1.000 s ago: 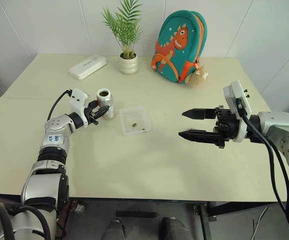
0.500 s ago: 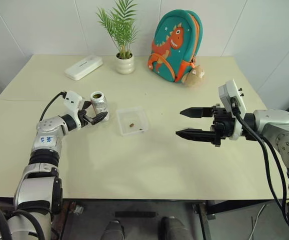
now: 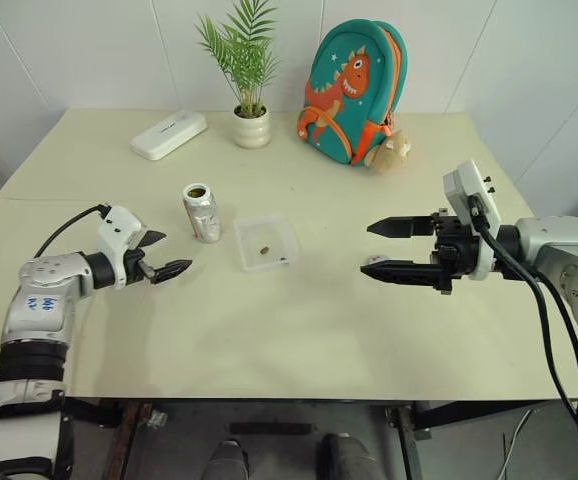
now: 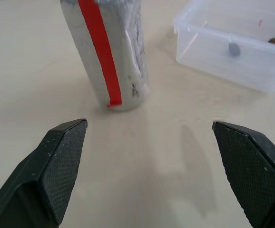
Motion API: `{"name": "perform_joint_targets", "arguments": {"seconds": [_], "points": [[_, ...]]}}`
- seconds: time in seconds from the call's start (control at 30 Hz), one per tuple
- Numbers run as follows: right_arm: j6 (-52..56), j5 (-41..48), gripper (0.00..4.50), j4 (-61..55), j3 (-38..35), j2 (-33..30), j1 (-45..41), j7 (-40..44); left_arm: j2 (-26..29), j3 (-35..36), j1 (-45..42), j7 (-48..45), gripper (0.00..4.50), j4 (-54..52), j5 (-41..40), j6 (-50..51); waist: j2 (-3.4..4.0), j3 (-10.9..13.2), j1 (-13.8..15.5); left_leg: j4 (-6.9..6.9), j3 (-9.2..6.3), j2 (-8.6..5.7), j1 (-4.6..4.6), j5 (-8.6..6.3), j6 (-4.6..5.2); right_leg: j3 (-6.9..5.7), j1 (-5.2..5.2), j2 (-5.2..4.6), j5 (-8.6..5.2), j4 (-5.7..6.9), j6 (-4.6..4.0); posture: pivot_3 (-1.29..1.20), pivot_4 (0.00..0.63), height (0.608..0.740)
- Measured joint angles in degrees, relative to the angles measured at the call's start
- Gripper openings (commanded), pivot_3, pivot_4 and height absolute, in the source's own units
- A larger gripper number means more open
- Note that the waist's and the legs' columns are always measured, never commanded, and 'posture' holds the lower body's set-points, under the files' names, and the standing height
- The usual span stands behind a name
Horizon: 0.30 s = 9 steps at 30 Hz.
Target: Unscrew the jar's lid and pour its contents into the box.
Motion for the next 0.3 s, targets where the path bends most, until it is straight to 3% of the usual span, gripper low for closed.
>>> {"name": "perform_joint_targets", "arguments": {"seconds": [0.3], "points": [[-0.2, -1.2, 4.5, 0.9, -2.4, -2.7, 2.1, 1.1, 5.1, 8.7, 0.3, -9.1, 4.49, -2.7, -10.6, 2.4, 0.01, 0.0, 0.0, -0.05, 0.05, 0.03, 0.01, -0.02, 0.01, 0.0, -0.03, 0.0, -0.04, -0.05, -0.08, 0.0, 0.15, 0.74]]}}
